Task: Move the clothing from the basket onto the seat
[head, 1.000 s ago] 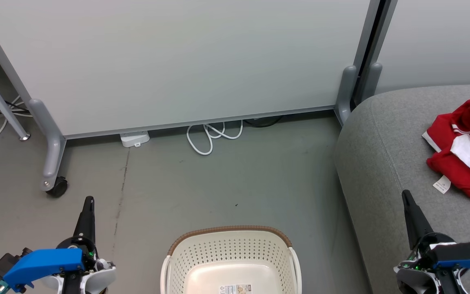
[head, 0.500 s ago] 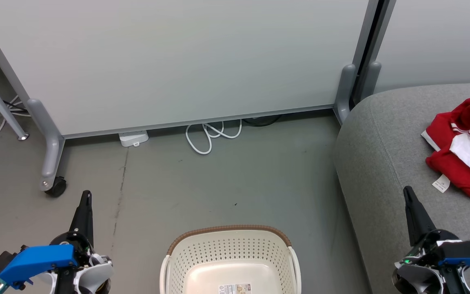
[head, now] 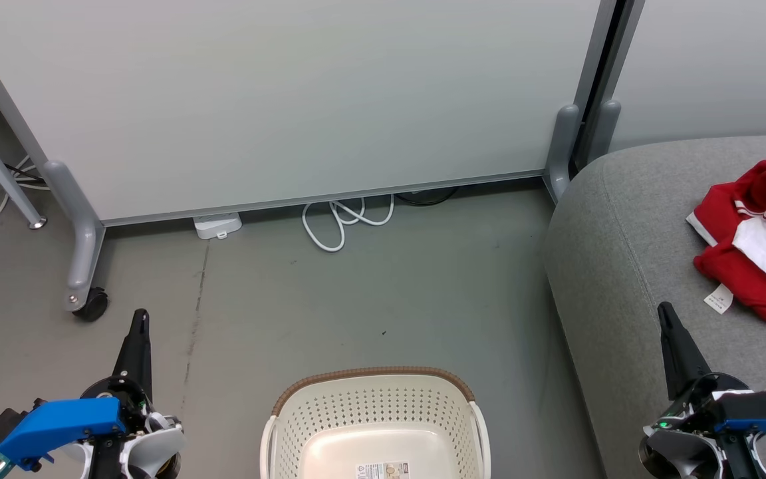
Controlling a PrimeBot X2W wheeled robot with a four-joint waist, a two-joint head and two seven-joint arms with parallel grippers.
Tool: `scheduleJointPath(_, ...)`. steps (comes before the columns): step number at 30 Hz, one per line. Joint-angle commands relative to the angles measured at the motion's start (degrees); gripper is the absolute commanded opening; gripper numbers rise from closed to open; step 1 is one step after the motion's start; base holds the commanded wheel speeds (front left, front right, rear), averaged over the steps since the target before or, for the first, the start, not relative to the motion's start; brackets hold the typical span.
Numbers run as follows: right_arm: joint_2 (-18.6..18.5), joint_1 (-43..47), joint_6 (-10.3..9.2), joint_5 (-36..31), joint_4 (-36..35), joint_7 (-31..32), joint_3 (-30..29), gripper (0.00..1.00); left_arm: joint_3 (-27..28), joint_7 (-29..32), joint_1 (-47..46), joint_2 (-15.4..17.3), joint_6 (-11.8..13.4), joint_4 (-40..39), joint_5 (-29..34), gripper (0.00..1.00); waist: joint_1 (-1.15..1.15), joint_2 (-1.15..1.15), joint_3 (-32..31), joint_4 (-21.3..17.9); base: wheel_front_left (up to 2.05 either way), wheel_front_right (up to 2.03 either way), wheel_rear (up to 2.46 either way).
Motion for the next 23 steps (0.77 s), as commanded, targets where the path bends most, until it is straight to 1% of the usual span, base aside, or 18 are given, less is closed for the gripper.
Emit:
scheduleJointPath(1,-0.36,-0.60,0.04,0.15,-0.17,0.18,-0.09,0.00,0.16,0.25,-0.56,-0.05,-0.18,-0.21,-0.14,0.00,0.00,0.00,0.00,0.00,0.00,0.00,0.00)
scheduleJointPath(23,-0.35,-0.60,0.04,0.16,-0.17,0.17,-0.09,0.00,0.13,0.22,-0.56,-0.05,-0.18,-0.22,-0.17,0.00,0.00,0.00,0.00,0.00,0.00,0.00,0.00)
